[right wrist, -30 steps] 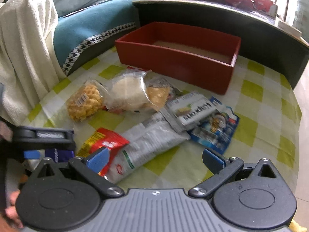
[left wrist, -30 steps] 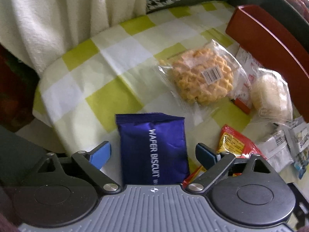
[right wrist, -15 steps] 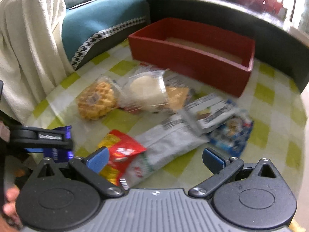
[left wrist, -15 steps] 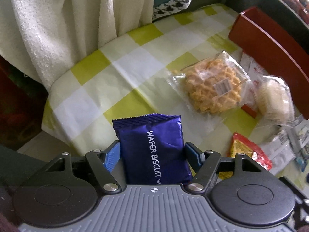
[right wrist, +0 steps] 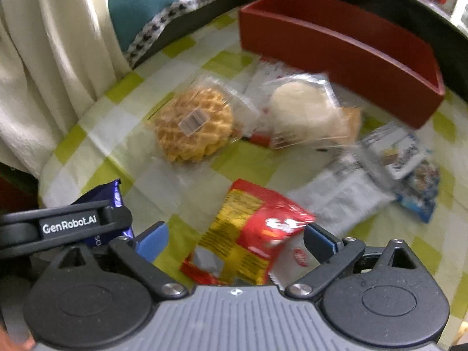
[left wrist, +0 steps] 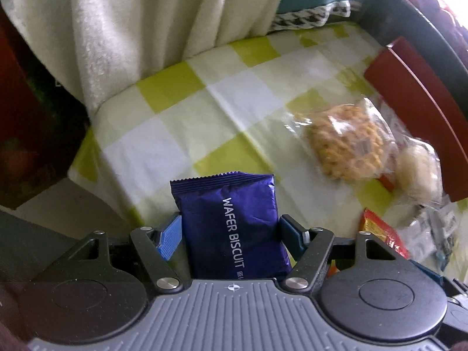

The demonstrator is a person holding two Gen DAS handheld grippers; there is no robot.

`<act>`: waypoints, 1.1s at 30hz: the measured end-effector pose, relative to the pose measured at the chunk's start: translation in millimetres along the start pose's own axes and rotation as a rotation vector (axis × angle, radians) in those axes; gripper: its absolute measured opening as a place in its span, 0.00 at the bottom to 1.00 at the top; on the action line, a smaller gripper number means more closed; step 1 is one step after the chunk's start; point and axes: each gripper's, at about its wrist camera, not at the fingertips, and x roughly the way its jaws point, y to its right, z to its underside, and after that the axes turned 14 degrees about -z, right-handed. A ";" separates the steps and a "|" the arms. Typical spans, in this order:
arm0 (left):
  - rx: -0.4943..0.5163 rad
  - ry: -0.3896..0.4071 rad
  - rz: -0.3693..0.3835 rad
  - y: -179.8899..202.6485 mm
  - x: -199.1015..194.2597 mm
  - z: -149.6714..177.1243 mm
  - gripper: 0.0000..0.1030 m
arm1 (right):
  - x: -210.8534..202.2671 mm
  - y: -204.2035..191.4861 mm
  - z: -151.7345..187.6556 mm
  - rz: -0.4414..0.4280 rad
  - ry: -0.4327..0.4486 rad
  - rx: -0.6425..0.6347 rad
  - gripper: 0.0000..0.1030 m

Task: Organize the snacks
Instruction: 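Close left tool on wafer biscuit pack while right tool grasps Trolli bag, then carry wafer biscuit pack and Trolli bag with both tools over the red box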

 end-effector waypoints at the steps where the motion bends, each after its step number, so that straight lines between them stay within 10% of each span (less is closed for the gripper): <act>1: 0.003 0.007 0.004 0.0 -1.2 -0.3 0.71 | 5.9 2.0 0.1 0.011 -0.015 0.016 0.90; 8: 0.042 0.020 0.009 10.8 -2.2 1.3 0.73 | 10.8 8.6 9.3 0.050 -0.073 -0.130 0.60; 18: 0.174 0.029 0.096 59.8 -8.1 18.7 0.74 | -18.5 51.1 19.4 0.018 -0.059 -0.171 0.55; 24: 0.195 0.053 0.023 59.1 -16.2 29.5 0.83 | -11.9 58.7 28.6 -0.016 -0.019 -0.203 0.66; 28: 0.287 0.084 -0.043 73.3 -18.7 47.4 0.84 | -1.6 63.8 31.8 -0.036 -0.055 -0.239 1.00; 33: 0.341 0.065 -0.086 81.7 -6.7 52.1 0.89 | 1.6 68.9 32.6 -0.034 -0.035 -0.254 1.00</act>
